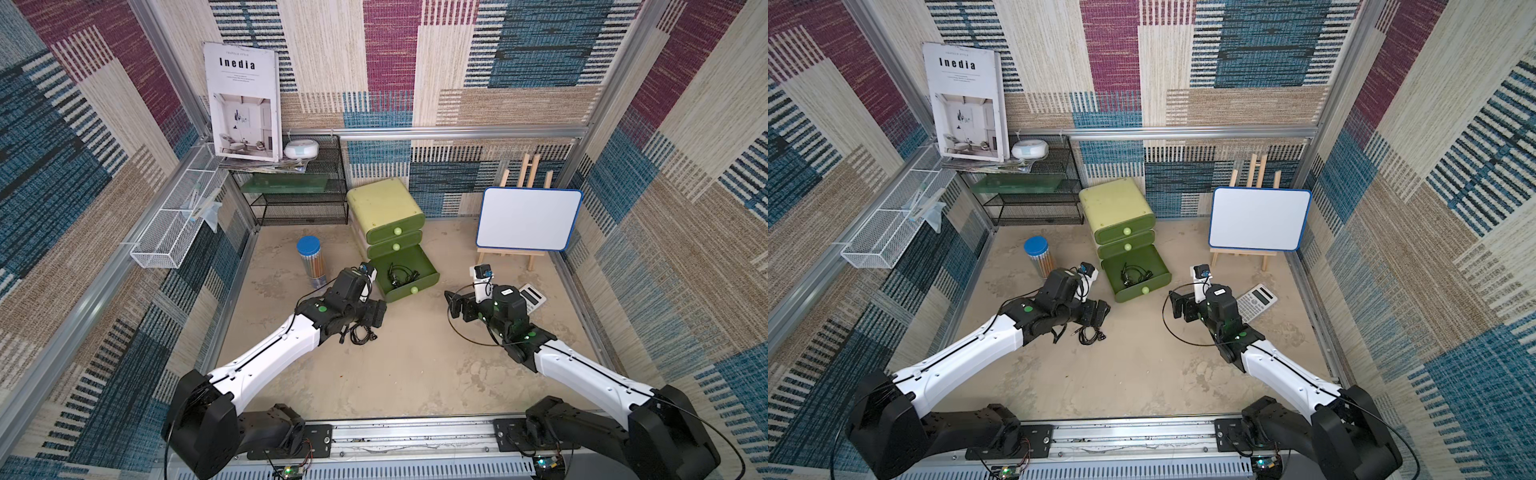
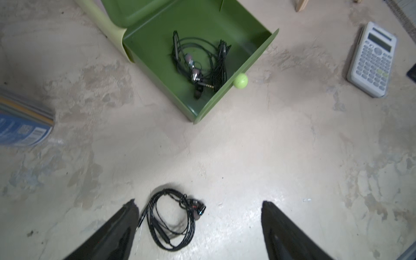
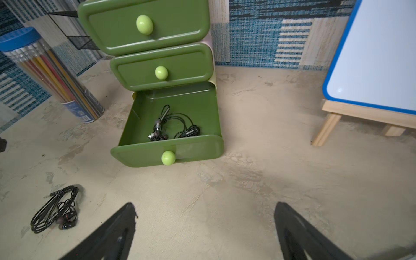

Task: Place the wired earphones into the drawer by color
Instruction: Pick up the wired earphones from the center of the board.

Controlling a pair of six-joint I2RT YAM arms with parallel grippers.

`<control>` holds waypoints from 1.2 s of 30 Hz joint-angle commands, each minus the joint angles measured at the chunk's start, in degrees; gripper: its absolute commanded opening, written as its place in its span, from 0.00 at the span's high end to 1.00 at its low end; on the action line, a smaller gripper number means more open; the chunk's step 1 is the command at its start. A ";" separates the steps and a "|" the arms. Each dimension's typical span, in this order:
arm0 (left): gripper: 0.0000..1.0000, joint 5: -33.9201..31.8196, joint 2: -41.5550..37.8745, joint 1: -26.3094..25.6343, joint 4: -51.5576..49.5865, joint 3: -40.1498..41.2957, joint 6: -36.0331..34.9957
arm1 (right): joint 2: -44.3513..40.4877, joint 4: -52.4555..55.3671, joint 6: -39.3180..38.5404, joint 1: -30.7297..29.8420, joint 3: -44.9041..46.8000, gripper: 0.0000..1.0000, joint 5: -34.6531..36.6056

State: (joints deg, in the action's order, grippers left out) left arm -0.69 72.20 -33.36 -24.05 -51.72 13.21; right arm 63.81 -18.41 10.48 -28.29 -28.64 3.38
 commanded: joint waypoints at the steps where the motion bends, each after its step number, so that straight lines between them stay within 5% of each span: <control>1: 0.11 -1.08 -2.25 0.05 -2.77 2.88 3.15 | 0.95 -1.98 -1.25 -0.01 -0.60 0.01 -2.07; 12: 0.13 2.06 -2.92 -0.12 -3.82 8.15 6.30 | 1.78 -2.50 -1.40 -0.01 -0.02 0.01 -0.37; 36: 0.47 0.13 13.84 -1.66 -1.42 2.07 6.73 | 0.31 -1.92 -1.56 -0.08 0.43 0.01 1.63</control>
State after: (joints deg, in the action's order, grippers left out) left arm 0.86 85.10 -34.89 -25.76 -49.08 19.46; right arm 64.47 -19.20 9.39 -28.29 -28.27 4.45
